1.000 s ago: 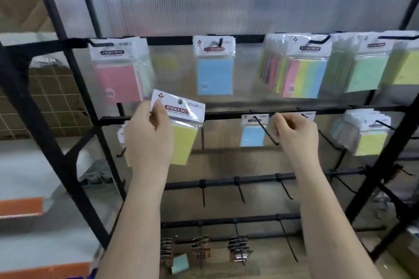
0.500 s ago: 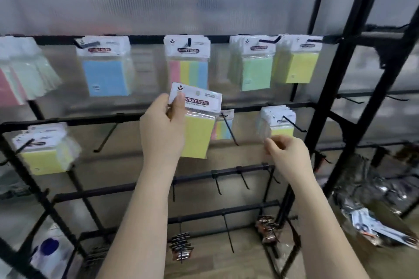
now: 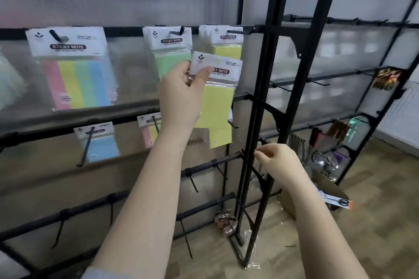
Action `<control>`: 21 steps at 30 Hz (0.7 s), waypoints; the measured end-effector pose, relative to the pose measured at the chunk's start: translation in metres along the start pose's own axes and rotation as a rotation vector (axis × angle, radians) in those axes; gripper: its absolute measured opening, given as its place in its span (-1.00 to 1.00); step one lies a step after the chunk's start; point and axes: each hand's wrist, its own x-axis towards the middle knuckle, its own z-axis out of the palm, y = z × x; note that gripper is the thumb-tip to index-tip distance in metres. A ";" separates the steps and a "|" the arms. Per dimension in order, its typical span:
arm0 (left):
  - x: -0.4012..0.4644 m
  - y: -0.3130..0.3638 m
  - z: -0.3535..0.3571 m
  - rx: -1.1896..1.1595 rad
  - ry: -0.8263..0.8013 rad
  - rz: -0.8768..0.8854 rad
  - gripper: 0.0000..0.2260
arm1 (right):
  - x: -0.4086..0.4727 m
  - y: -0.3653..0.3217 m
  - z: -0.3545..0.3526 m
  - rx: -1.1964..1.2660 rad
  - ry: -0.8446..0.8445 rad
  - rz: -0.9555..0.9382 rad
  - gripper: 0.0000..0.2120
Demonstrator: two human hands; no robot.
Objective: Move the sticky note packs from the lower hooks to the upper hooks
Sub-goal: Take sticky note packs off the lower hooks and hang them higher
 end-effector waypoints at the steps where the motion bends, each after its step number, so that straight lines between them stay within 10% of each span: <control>1: 0.006 -0.002 0.010 -0.016 0.004 0.017 -0.85 | 0.005 0.003 -0.003 -0.004 0.001 0.006 -0.77; 21: 0.083 -0.026 0.112 -0.047 0.147 0.175 -0.70 | 0.133 0.015 -0.001 0.114 -0.037 -0.044 -0.81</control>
